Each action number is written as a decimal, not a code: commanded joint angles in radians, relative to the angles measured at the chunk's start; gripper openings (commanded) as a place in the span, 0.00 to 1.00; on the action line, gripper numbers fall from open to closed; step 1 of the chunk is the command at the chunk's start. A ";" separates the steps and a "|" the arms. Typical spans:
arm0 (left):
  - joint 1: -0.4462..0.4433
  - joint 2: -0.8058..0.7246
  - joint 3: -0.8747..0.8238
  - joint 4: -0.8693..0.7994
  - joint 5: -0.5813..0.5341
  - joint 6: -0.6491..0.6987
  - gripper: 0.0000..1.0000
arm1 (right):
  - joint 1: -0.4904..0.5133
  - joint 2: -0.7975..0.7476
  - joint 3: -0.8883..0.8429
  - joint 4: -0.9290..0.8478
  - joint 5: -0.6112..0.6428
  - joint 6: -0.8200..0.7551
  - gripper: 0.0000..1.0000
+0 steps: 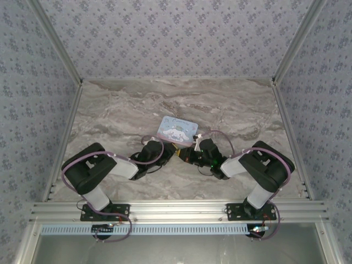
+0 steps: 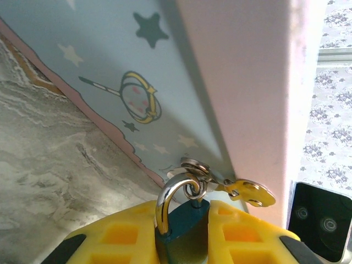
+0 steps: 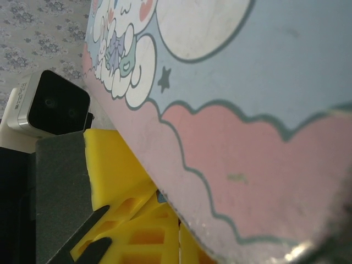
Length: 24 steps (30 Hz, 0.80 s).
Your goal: Unlock a padlock with a key
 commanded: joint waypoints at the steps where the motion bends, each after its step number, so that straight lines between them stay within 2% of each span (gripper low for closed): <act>1: -0.009 -0.005 -0.002 0.028 -0.002 0.002 0.00 | 0.010 -0.008 -0.012 0.057 -0.015 -0.030 0.19; 7: -0.009 -0.033 -0.001 0.009 -0.003 0.020 0.00 | 0.010 -0.104 -0.026 -0.095 0.022 -0.168 0.34; 15: -0.009 -0.072 0.003 -0.022 -0.004 0.029 0.00 | 0.023 -0.324 -0.068 -0.346 0.168 -0.423 0.49; 20: -0.009 -0.097 0.003 -0.051 -0.002 0.001 0.00 | 0.092 -0.500 -0.071 -0.495 0.304 -0.666 0.60; 24: -0.010 -0.121 0.006 -0.079 -0.005 -0.011 0.00 | 0.173 -0.624 -0.092 -0.510 0.413 -0.868 0.72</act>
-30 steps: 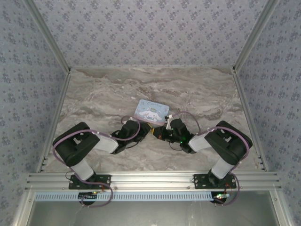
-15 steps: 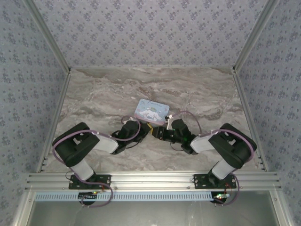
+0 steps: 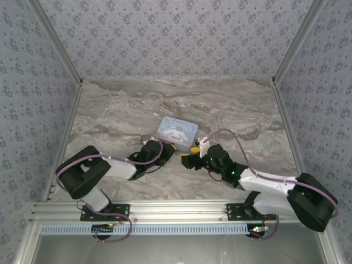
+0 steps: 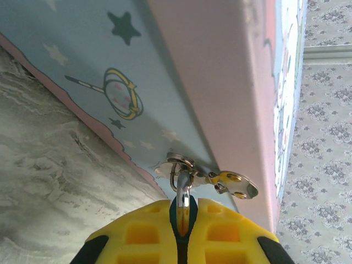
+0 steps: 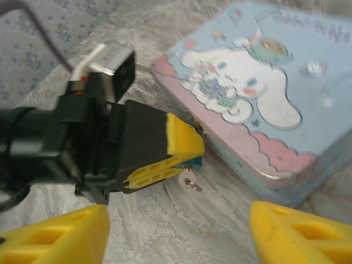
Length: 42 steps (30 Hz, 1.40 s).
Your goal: Unlock a padlock with a key
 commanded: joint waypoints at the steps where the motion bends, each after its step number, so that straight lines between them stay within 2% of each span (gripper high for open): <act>1: -0.005 -0.053 0.007 -0.009 -0.007 -0.016 0.00 | 0.057 -0.078 -0.024 -0.070 0.144 -0.270 0.73; 7: -0.004 -0.093 0.029 -0.099 -0.010 -0.061 0.00 | 0.150 -0.096 -0.050 -0.013 0.285 -0.551 0.73; 9: -0.004 -0.103 0.040 -0.124 -0.006 -0.074 0.00 | 0.191 -0.060 -0.079 0.076 0.353 -0.652 0.73; 15: -0.004 -0.127 0.050 -0.158 -0.001 -0.114 0.00 | 0.245 0.102 -0.064 0.206 0.507 -0.780 0.72; 23: -0.005 -0.138 0.064 -0.167 0.021 -0.128 0.00 | 0.293 0.292 -0.005 0.344 0.601 -0.832 0.59; 33: -0.004 -0.138 0.074 -0.174 0.029 -0.127 0.00 | 0.293 0.427 0.056 0.412 0.596 -0.831 0.49; 42: -0.005 -0.138 0.073 -0.172 0.039 -0.132 0.00 | 0.272 0.484 0.078 0.475 0.580 -0.787 0.38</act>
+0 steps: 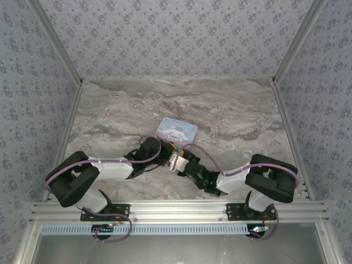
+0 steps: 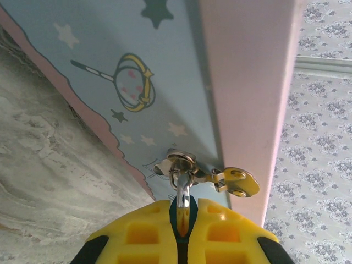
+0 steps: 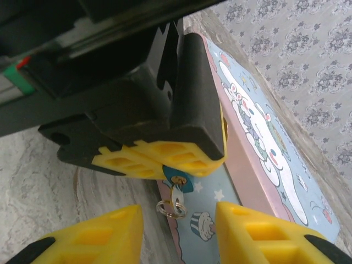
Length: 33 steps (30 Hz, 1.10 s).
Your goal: Unlock a padlock with a key
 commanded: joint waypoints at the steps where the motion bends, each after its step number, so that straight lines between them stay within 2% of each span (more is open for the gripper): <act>1: -0.004 -0.030 0.033 0.012 0.016 -0.013 0.00 | -0.017 0.017 0.021 0.065 0.006 0.031 0.37; 13: -0.003 -0.027 0.034 0.016 0.022 -0.016 0.00 | -0.053 0.042 0.036 0.070 -0.046 0.038 0.22; 22: -0.004 -0.023 0.036 0.017 0.026 -0.016 0.00 | -0.061 0.047 0.039 0.071 -0.050 0.063 0.00; 29: -0.005 -0.012 0.039 0.025 0.032 -0.018 0.00 | -0.068 0.033 0.042 0.047 -0.052 0.117 0.00; 33: -0.005 0.002 0.045 0.035 0.040 -0.019 0.00 | -0.081 0.010 0.045 0.013 -0.073 0.201 0.00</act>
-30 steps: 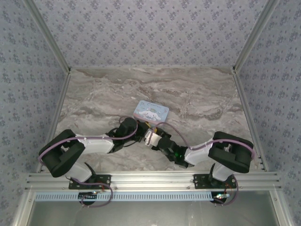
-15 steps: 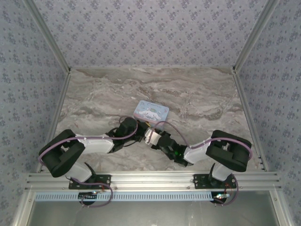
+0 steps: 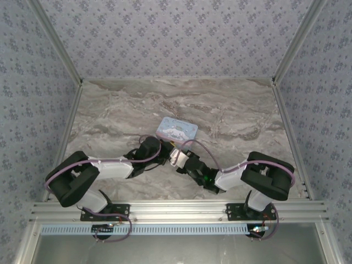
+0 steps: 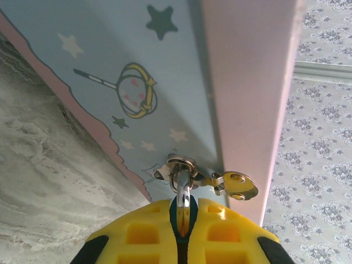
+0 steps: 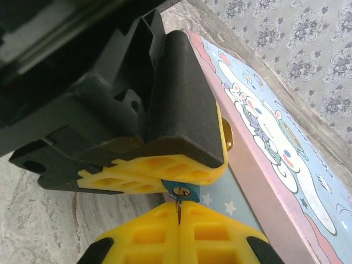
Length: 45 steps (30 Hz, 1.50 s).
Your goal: Unlock a padlock with a key
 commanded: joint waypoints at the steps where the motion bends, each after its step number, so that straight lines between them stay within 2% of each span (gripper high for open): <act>1: -0.007 0.003 0.037 0.039 0.048 -0.008 0.00 | -0.029 -0.031 0.028 -0.027 -0.005 0.114 0.00; 11: -0.007 0.029 0.043 0.062 0.057 -0.014 0.00 | -0.069 -0.057 0.046 -0.097 -0.172 0.377 0.00; 19: -0.008 0.042 0.042 0.070 0.055 -0.009 0.00 | -0.099 -0.050 0.040 -0.123 -0.218 0.501 0.00; 21: -0.007 0.044 0.042 0.062 0.052 -0.003 0.14 | -0.110 -0.052 0.039 -0.134 -0.227 0.541 0.00; 23: -0.007 0.043 0.040 0.052 0.049 0.002 0.23 | -0.119 -0.053 0.040 -0.146 -0.239 0.589 0.00; 26: -0.007 0.039 0.036 0.046 0.040 0.012 0.28 | -0.132 -0.052 0.039 -0.161 -0.260 0.657 0.00; 34: -0.006 -0.013 0.020 -0.042 0.009 0.055 0.53 | -0.175 -0.055 -0.005 -0.138 -0.311 0.837 0.00; 37: 0.002 -0.055 0.011 -0.107 -0.010 0.092 0.60 | -0.187 -0.054 -0.033 -0.098 -0.334 0.896 0.00; 45: 0.066 -0.181 0.030 -0.320 -0.030 0.261 0.67 | -0.219 -0.060 -0.093 -0.010 -0.383 1.077 0.00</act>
